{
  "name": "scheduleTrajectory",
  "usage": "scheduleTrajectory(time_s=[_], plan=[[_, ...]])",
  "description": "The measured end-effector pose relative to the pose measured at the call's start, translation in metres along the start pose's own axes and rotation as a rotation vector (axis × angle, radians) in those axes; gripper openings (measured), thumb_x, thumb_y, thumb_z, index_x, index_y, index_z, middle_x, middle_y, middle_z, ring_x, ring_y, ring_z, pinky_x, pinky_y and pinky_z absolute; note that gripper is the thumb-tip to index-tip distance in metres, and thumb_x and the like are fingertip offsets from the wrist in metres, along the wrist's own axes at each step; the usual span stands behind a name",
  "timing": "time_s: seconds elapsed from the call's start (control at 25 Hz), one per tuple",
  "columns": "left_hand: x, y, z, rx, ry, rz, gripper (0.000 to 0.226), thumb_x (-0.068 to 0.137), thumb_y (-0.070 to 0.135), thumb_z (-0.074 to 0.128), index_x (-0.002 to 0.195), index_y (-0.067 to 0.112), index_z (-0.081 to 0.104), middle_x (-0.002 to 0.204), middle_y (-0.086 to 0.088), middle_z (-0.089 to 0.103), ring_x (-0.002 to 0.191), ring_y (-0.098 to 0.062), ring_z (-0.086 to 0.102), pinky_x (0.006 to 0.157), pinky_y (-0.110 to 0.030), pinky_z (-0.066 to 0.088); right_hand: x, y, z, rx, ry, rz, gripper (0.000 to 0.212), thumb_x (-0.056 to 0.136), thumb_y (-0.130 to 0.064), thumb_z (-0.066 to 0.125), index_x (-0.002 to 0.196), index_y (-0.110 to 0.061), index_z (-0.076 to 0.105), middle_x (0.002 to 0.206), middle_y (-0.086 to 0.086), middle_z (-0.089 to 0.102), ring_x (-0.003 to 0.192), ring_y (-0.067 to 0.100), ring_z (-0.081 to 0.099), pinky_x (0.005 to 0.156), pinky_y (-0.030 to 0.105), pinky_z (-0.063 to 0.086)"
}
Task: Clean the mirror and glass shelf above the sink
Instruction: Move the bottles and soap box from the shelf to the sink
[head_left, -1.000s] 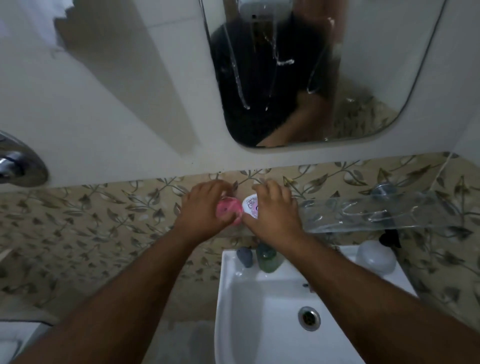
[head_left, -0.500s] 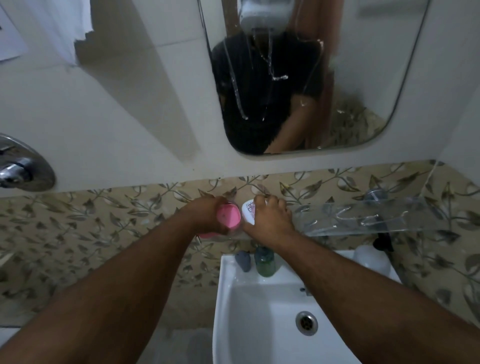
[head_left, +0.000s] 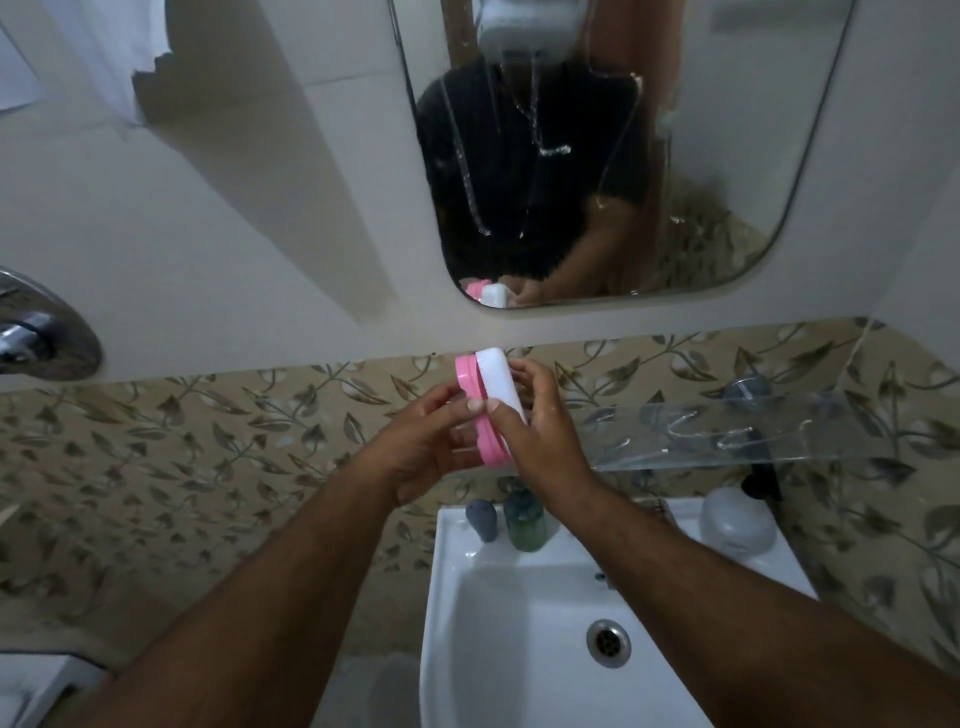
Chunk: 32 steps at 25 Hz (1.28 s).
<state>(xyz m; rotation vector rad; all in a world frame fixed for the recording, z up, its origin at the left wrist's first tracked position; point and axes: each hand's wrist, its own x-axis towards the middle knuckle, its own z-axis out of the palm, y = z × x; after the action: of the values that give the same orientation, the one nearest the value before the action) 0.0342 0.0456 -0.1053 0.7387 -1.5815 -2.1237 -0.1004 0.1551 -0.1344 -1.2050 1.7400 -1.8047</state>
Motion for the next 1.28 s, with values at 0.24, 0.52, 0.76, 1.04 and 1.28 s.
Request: scheduleTrajectory(time_s=[0.24, 0.52, 0.76, 1.04, 1.28], plan=[[-0.021, -0.055, 0.007, -0.260, -0.128, -0.090, 0.093, 0.071, 0.028, 0.100, 0.150, 0.008, 0.056, 0.138, -0.025, 0.068, 0.116, -0.037, 0.075, 0.088, -0.051, 0.065, -0.045, 0.011, -0.013, -0.044, -0.143, 0.038, 0.073, 0.085, -0.033, 0.081, 0.148, -0.037, 0.044, 0.146, -0.008, 0.046, 0.132, 0.012, 0.052, 0.104, 0.038, 0.054], [-0.071, -0.174, -0.006, -0.387, -0.210, -0.431, 0.069, 0.084, 0.014, 0.091, 0.146, 0.004, 0.062, 0.145, -0.030, 0.063, 0.121, -0.041, 0.072, 0.094, -0.052, 0.062, -0.151, 0.100, -0.008, -0.236, -0.214, 0.134, 0.081, 0.067, -0.043, 0.083, 0.135, -0.053, 0.039, 0.140, -0.015, 0.042, 0.126, -0.010, 0.046, 0.101, 0.011, 0.044], [-0.043, -0.208, 0.008, -0.125, 0.072, -0.602, 0.052, 0.087, 0.021, 0.088, 0.136, 0.013, 0.071, 0.136, -0.018, 0.074, 0.109, -0.043, 0.078, 0.089, -0.050, 0.066, -0.170, 0.155, -0.052, -0.363, -0.022, 0.266, 0.077, 0.064, -0.030, 0.085, 0.134, -0.025, 0.054, 0.129, -0.005, 0.045, 0.115, 0.016, 0.058, 0.090, 0.036, 0.059], [-0.055, -0.229, -0.024, -0.119, 0.299, -0.624, 0.042, 0.093, 0.029, 0.080, 0.133, 0.017, 0.072, 0.123, -0.010, 0.081, 0.109, -0.038, 0.079, 0.082, -0.044, 0.065, -0.159, 0.156, -0.088, -0.523, 0.120, 0.010, 0.070, 0.062, -0.035, 0.084, 0.123, -0.024, 0.051, 0.129, -0.006, 0.043, 0.113, 0.014, 0.052, 0.092, 0.018, 0.048], [-0.064, -0.231, -0.026, -0.039, 0.340, -0.677, 0.040, 0.090, 0.040, 0.083, 0.125, 0.024, 0.076, 0.116, -0.003, 0.083, 0.111, -0.034, 0.078, 0.081, -0.043, 0.065, -0.162, 0.164, 0.020, -0.281, 0.224, 0.531, 0.056, 0.073, -0.029, 0.088, 0.111, -0.020, 0.049, 0.119, 0.002, 0.043, 0.107, 0.025, 0.055, 0.080, 0.028, 0.044]])
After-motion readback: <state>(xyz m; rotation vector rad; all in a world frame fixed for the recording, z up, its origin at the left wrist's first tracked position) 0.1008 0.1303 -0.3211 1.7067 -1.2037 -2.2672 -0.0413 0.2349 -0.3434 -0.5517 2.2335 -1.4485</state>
